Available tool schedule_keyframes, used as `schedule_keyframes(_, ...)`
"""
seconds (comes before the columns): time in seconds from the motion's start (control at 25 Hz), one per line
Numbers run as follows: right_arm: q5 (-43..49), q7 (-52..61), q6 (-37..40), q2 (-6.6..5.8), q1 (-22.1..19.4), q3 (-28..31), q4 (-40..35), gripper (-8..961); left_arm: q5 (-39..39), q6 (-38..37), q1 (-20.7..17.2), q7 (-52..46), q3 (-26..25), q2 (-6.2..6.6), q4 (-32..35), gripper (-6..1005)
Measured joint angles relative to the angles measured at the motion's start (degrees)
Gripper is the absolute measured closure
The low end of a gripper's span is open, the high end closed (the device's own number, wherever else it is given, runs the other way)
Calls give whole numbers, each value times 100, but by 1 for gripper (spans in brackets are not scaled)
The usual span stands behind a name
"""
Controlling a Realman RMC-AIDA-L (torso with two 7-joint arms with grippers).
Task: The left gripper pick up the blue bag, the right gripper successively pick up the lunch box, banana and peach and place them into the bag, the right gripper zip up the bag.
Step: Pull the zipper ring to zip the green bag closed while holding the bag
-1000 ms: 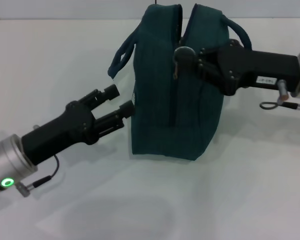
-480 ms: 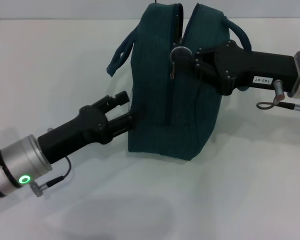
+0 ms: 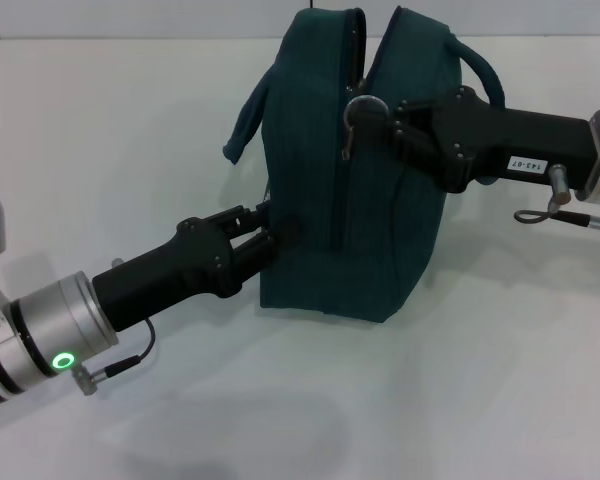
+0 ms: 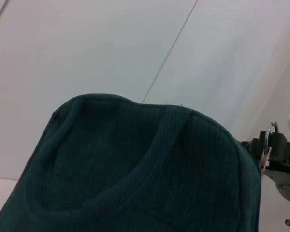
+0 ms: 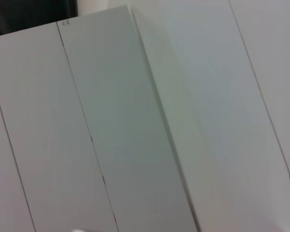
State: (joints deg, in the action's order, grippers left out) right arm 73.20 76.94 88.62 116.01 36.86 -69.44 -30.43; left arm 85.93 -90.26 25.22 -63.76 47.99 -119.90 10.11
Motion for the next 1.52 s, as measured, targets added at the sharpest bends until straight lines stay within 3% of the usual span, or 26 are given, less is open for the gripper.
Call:
schedule_keyframes(0.32, -103, -4, 20, 0, -14, 5, 25, 944, -7, 1, 0, 331, 1, -24, -146, 688)
schedule_keyframes(0.68, -990, 5, -100, -44, -89, 23, 392, 944, -1, -34, -39, 1116, 154, -25, -413, 845)
schedule_keyframes(1.0, -1194, 10, -206, -35, -245, -129, 391, 944, -196, -134, -124, 1240, 187, -21, -432, 929)
schedule_keyframes(1.24, -1186, -9, 17, -14, -254, -786, 347, 944, -554, -212, -201, 1243, 184, -3, -409, 928)
schedule_keyframes(1.52, -1257, -22, 111, 2, -248, -794, 345, 943, -933, -215, -361, 1132, 184, 57, -232, 931)
